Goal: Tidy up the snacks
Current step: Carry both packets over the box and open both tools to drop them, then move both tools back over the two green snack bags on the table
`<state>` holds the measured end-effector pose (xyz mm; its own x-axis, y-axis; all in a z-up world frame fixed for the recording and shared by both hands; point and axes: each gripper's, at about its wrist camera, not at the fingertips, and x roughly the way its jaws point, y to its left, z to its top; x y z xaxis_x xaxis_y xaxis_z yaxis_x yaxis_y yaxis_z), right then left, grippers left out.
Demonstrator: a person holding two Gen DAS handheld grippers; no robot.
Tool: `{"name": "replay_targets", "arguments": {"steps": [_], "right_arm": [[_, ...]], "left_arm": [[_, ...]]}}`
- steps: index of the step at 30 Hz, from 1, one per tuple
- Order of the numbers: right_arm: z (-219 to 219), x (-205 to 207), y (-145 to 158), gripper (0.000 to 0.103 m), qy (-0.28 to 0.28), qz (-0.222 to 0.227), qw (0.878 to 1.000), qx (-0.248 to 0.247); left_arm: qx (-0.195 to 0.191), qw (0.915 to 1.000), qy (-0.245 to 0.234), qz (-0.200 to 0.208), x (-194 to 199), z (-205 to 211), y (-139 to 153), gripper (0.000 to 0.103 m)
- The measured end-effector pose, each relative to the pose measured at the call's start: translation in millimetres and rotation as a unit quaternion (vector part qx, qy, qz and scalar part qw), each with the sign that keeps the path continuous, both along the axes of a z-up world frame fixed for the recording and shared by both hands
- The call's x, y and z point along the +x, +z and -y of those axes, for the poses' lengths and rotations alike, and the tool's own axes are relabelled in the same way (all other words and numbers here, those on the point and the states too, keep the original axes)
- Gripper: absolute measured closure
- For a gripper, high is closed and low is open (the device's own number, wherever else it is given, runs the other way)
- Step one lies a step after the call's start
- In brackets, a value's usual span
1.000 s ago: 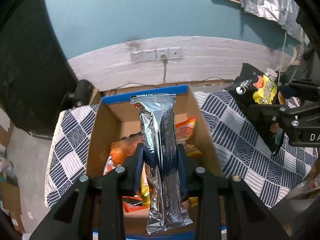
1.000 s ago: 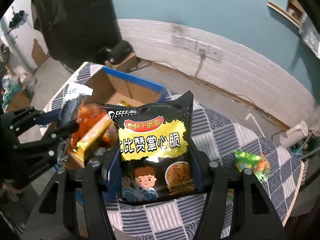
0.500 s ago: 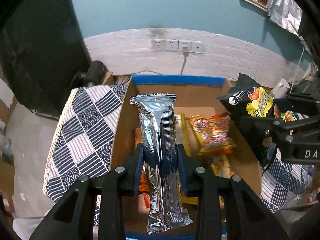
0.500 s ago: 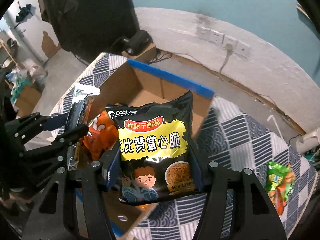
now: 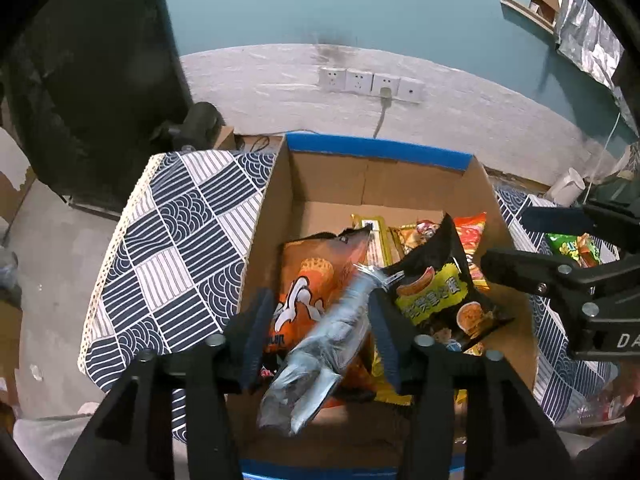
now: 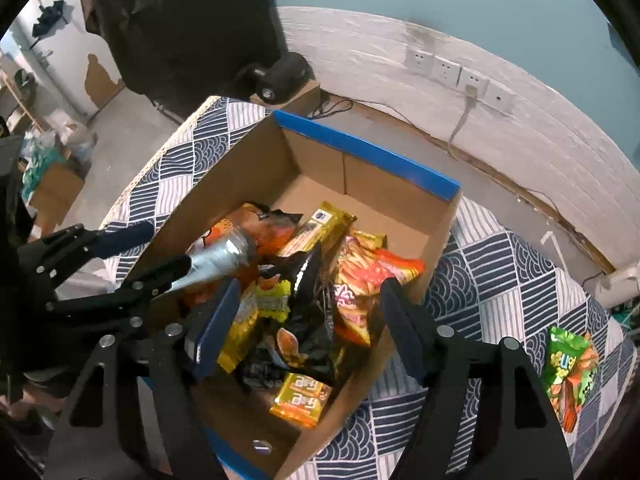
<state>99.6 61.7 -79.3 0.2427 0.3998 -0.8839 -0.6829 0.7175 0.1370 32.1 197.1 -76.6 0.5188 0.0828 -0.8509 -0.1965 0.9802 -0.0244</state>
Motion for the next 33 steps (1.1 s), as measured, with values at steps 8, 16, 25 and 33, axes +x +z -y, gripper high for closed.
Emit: {"name": "replay_targets", "arguments": {"steps": [8,16,25,33], "right_arm": [[19.3,3.0,5.9,0.031,-0.017,0.005,1.0,-0.002],[50.2,8.9,5.4,0.031,-0.042,0.007,0.999,-0.01],[92.9,14.0,5.3,0.031,-0.076,0.007,0.997,-0.009],[135.5,13.1,-0.3,0.031,-0.099,0.005,0.995,-0.011]], "left_arm": [[0.01,0.9998,-0.016,0.003,1.4,13.2,4.5,0.046],[0.012,0.9995,-0.029,-0.005,5.1,27.8,4.2,0.046],[0.015,0.9985,-0.053,-0.001,12.4,55.6,10.7,0.046],[0.033,0.9959,-0.084,-0.002,17.6,90.2,16.4,0.046]]}}
